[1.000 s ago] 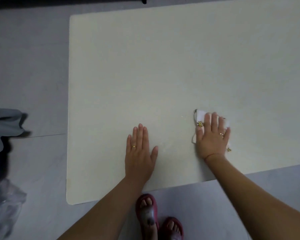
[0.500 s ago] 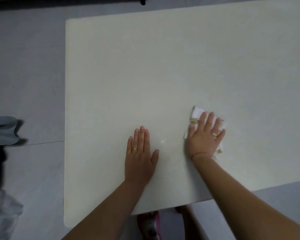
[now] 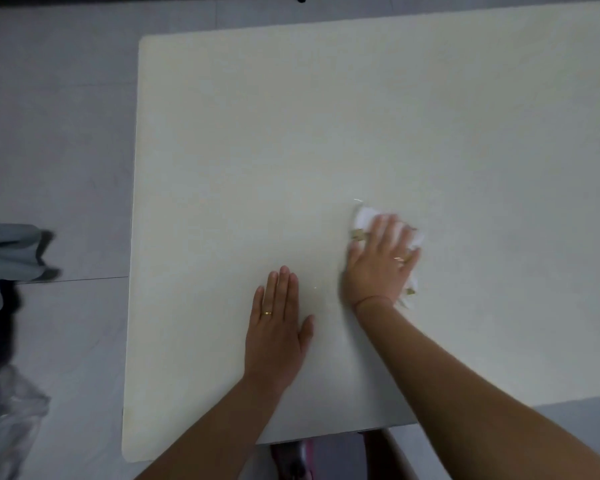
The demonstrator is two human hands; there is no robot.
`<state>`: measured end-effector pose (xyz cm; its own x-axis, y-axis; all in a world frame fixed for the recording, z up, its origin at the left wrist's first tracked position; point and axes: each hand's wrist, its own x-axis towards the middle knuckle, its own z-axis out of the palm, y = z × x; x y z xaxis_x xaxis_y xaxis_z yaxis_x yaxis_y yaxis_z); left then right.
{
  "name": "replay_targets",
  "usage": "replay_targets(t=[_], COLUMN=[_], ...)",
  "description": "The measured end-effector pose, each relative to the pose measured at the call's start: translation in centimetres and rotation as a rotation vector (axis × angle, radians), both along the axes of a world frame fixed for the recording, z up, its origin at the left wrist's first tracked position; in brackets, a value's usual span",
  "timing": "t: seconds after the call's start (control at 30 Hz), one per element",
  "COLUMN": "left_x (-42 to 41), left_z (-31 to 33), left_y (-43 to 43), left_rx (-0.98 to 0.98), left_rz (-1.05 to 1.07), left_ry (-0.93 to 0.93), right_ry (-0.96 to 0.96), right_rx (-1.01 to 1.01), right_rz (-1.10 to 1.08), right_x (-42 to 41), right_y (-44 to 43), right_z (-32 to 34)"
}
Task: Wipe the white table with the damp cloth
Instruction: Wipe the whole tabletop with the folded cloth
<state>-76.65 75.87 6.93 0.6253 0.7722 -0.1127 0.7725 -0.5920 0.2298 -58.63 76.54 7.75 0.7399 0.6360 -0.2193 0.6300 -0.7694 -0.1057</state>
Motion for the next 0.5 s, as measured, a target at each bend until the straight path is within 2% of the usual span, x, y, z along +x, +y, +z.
replay_targets(t=[0.07, 0.13, 0.17, 0.2, 0.23, 0.33, 0.4, 0.43, 0.5], left_x=[0.0, 0.1, 0.1, 0.3, 0.5, 2.2, 3.8, 4.7, 6.2], left_z=[0.1, 0.2, 0.3, 0.4, 0.5, 1.1, 1.5, 1.7, 1.9], left_y=[-0.1, -0.1, 0.0, 0.2, 0.5, 2.5, 4.4, 5.4, 7.2], left_rx=[-0.011, -0.016, -0.016, -0.015, -0.012, -0.005, 0.021, 0.042, 0.077], left_rz=[0.005, 0.001, -0.003, -0.006, -0.002, 0.05, 0.089, 0.107, 0.137], left_ry=[0.007, 0.013, 0.013, 0.011, 0.007, -0.012, -0.034, -0.041, -0.054], right_ry=[-0.003, -0.014, -0.042, -0.076, -0.088, -0.01, -0.001, 0.003, 0.005], right_rx=[-0.011, 0.004, 0.004, -0.013, -0.034, -0.03, -0.023, -0.021, -0.011], right_rz=[0.391, 0.731, 0.827, 0.831, 0.746, 0.175, -0.042, -0.013, 0.27], right_x=[-2.8, -0.8, 1.3, 3.7, 6.2, 9.5, 6.6, 4.5, 0.8], right_y=[-0.2, -0.7, -0.8, -0.9, -0.9, 0.4, 2.3, 3.1, 3.7], right_z=[0.1, 0.7, 0.7, 0.6, 0.5, 0.2, 0.2, 0.0, -0.1])
